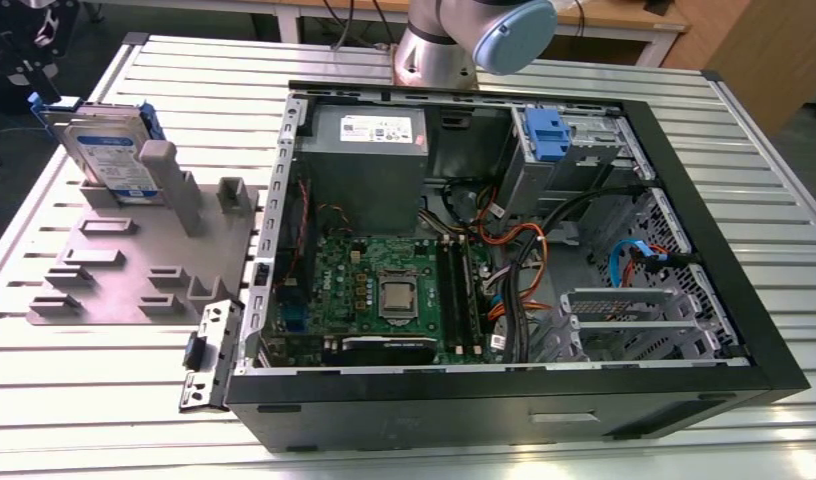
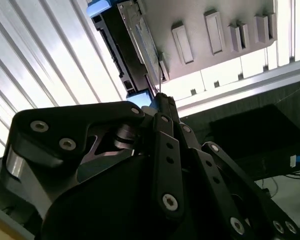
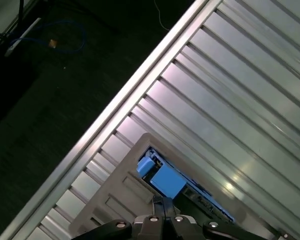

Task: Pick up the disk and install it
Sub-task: 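Pick up the disk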

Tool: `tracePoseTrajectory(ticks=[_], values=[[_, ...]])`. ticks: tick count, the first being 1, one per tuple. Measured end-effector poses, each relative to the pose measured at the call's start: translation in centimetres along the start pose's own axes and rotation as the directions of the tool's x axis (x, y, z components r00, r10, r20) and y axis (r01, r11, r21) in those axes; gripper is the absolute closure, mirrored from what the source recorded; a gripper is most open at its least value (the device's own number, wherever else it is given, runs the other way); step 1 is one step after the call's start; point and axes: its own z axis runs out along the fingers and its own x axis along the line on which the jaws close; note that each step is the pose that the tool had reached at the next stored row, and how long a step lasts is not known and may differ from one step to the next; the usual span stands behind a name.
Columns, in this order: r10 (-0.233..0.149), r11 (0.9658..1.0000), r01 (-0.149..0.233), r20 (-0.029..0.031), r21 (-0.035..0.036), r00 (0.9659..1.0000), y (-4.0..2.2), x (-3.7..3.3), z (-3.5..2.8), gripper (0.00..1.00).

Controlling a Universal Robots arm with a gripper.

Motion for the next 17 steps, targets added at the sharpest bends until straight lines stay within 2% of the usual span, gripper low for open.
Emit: tracePoseTrajectory(ticks=[2, 5, 8, 11, 14, 17], values=[[-0.034, 0.9994, 0.034, -0.0015, -0.0005, 0.9994, 0.0, 0.0, 0.0, 0.89], [-0.088, 0.9962, 0.087, -0.0039, -0.0014, 0.9962, 0.0, 0.0, 0.0, 0.89], [-0.134, 0.991, 0.134, -0.0058, -0.0021, 0.991, -0.01, 0.0, 0.02, 0.89], [-0.182, 0.9832, 0.182, -0.0078, -0.0031, 0.9832, -0.01, 0.0, 0.04, 0.89], [-0.203, 0.9792, 0.203, -0.0086, -0.0036, 0.9791, -0.01, 0.0, 0.05, 0.89], [-0.205, 0.9787, 0.205, -0.0088, -0.0036, 0.9786, -0.01, 0.0, 0.05, 0.89]])
